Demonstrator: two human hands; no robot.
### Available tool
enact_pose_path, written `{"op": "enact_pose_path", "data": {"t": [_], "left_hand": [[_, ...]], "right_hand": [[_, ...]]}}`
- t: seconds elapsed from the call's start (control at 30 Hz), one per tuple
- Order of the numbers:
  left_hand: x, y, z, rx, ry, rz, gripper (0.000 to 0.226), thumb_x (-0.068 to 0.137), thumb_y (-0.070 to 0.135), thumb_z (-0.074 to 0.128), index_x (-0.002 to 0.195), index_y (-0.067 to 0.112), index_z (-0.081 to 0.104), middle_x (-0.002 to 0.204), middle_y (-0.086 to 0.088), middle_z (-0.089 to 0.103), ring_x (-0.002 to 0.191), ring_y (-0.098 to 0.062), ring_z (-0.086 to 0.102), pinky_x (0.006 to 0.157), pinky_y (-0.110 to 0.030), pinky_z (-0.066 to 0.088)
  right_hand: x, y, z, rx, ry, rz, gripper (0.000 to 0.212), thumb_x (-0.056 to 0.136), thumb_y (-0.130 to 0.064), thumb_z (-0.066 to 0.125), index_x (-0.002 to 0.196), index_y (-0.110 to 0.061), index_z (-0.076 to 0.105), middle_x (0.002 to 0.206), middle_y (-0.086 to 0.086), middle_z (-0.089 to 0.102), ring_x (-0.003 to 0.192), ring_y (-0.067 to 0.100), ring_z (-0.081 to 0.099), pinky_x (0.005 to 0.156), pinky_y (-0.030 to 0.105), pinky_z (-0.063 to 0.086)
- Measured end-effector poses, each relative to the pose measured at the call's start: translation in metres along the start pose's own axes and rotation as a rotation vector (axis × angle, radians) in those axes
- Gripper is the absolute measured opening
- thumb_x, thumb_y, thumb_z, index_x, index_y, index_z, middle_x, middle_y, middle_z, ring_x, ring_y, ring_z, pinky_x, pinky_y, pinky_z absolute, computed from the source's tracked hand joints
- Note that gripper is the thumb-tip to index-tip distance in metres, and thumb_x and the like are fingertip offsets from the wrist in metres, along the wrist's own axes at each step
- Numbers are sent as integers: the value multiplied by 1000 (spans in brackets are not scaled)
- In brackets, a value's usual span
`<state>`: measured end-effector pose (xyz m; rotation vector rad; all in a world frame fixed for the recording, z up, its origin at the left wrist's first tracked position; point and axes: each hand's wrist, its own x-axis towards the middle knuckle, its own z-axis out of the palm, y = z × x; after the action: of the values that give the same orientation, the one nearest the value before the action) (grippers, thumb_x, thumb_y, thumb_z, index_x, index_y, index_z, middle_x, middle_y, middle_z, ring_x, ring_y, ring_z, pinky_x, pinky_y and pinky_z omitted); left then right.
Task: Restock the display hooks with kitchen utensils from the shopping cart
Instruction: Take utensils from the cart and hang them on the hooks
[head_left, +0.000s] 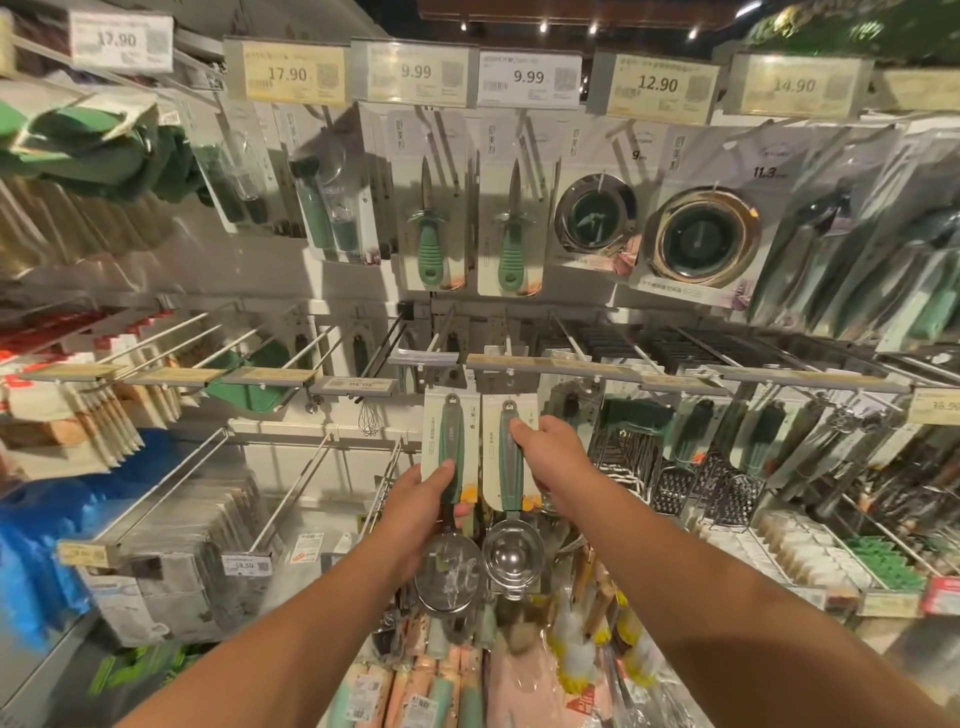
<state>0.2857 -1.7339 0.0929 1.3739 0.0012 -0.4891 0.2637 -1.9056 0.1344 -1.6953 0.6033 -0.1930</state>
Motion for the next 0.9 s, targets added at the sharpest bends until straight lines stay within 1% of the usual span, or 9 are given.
{"op": "enact_pose_path", "data": {"t": [0.17, 0.27, 0.33, 0.43, 0.53, 0.6, 0.63, 0.73, 0.9], "left_hand": [[5, -3, -5, -15, 12, 4, 9, 106, 29, 59, 105, 21, 55, 98, -8, 70, 74, -21, 66, 64, -34, 56], [7, -5, -7, -11, 43, -20, 50, 103, 34, 63, 143, 12, 44, 109, -10, 69, 76, -21, 68, 62, -34, 56], [5, -5, -8, -7, 65, -20, 60, 100, 39, 67, 149, 13, 44, 112, -12, 72, 80, -23, 71, 65, -36, 59], [6, -9, -13, 13, 61, -14, 63, 95, 47, 69, 147, 18, 49, 125, -15, 72, 91, -29, 74, 72, -40, 61], [7, -12, -14, 32, 55, -21, 52, 98, 43, 68, 140, 16, 54, 111, -10, 77, 81, -22, 76, 69, -36, 60], [6, -16, -14, 58, 45, -56, 59, 91, 51, 73, 137, 16, 58, 115, -10, 77, 93, -27, 76, 82, -45, 62], [4, -16, -12, 78, 35, -57, 50, 95, 47, 70, 133, 16, 61, 113, -10, 78, 96, -29, 76, 84, -46, 62], [-2, -20, -10, 84, -3, -66, 23, 104, 31, 61, 121, 17, 68, 101, -9, 80, 85, -26, 75, 69, -37, 59], [-8, -26, -6, 147, -61, -65, 26, 102, 33, 65, 122, 18, 70, 104, -5, 80, 88, -23, 76, 69, -33, 57]], "right_hand": [[13, -3, 4, 10, -2, 2, 68, 106, -42, 52, 161, -9, 27, 166, 10, 32, 150, 33, 33, 120, 48, 32], [19, -4, 6, -39, -13, 40, 68, 106, -44, 52, 159, -6, 31, 163, 11, 36, 148, 35, 37, 117, 45, 34], [22, 0, 7, -38, -19, 90, 68, 106, -45, 53, 157, -4, 33, 159, 14, 41, 143, 37, 42, 113, 45, 38], [20, 11, 6, -61, -50, 165, 67, 105, -43, 56, 156, -6, 34, 150, 15, 50, 134, 36, 50, 108, 47, 44], [12, 18, 7, 11, -121, 209, 51, 104, -38, 57, 144, -7, 50, 98, 6, 62, 84, 20, 60, 66, 32, 53], [7, 24, 8, 42, -158, 205, 40, 103, -38, 60, 134, -11, 57, 103, 1, 69, 90, 16, 67, 75, 32, 60], [4, 27, 9, 40, -166, 193, 38, 103, -39, 61, 132, -14, 59, 109, 1, 72, 96, 16, 71, 83, 33, 62], [-3, 34, 12, 59, -192, 139, 37, 101, -41, 64, 127, -15, 64, 111, 2, 75, 96, 15, 75, 79, 31, 63], [-14, 41, 16, 56, -210, 64, 45, 94, -50, 70, 121, -15, 69, 118, 5, 75, 106, 21, 72, 88, 40, 63]]}}
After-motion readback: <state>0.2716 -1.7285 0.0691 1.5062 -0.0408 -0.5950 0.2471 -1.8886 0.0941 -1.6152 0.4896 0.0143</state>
